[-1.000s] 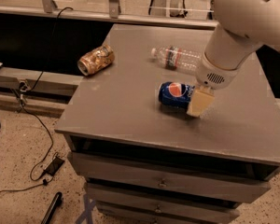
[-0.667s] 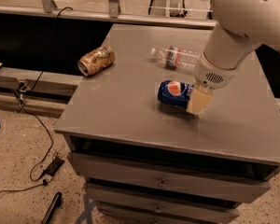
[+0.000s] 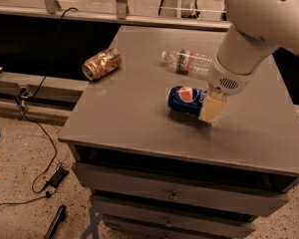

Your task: Move pepsi can near orange can

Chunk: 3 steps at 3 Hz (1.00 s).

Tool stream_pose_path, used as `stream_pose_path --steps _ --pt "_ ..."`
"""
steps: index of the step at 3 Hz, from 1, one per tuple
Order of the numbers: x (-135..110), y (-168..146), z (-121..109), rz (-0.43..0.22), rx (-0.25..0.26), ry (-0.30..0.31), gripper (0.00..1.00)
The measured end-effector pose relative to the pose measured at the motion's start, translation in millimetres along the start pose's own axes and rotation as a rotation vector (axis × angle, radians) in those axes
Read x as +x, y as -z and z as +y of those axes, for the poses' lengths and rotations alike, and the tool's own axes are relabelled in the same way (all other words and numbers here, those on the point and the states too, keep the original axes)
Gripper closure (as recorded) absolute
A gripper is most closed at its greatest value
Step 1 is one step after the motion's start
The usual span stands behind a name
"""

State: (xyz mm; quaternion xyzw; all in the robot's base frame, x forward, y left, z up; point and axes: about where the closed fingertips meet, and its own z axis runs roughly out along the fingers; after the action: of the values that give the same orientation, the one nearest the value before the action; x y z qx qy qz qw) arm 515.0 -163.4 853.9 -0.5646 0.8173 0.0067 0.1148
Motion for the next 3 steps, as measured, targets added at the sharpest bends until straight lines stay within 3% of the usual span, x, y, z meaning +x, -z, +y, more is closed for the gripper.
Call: stream_pose_path --steps 1,2,3 --pt "-19 -2 -18 -0.124 -0.001 -0.005 1.0" --pt "-57 6 -45 -0.238 0.017 0.0 1.0" --pt "-97 4 -66 -0.267 0.037 -0.014 1.0"
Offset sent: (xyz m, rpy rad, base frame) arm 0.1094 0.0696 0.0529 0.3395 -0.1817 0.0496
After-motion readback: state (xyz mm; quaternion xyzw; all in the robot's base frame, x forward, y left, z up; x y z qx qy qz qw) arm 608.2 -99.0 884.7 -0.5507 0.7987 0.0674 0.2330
